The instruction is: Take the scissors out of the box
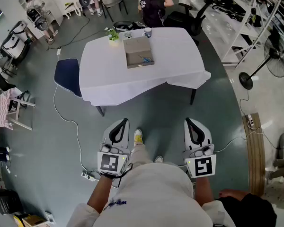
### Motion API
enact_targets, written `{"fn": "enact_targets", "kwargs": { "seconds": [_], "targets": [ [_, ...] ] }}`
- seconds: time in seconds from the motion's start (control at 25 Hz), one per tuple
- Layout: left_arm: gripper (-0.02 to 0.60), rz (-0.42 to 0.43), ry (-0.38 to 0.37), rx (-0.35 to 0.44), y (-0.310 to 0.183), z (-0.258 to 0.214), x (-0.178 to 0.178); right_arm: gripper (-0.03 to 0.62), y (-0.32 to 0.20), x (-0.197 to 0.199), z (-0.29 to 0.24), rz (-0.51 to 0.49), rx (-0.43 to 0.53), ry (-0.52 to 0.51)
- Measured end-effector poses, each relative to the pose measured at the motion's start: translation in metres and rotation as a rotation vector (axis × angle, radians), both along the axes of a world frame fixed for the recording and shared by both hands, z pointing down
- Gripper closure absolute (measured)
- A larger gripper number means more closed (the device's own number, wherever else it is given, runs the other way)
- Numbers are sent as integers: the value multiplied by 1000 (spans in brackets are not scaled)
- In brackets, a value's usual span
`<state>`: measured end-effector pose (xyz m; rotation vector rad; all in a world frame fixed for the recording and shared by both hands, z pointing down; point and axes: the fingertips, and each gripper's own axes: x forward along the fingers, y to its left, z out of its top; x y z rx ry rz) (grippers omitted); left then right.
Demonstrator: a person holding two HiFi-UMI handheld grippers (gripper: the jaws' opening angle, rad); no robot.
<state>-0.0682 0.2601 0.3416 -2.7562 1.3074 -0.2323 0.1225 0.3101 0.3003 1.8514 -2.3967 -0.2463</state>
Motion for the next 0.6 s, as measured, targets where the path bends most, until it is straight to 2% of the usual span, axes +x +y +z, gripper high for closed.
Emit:
{"fn": "enact_targets", "kwargs": {
  "seconds": [0.28,0.4,0.6],
  "targets": [
    [580,-3,-9,-11,-10,11,12,591,-7,11,15,11,-20,-12],
    [580,1,-43,-24,-13,19,12,591,-10,15,15,16,-25,-11],
    [580,0,5,12,-18,2,19,591,-11,19,12,17,-27,-4]
  ]
}}
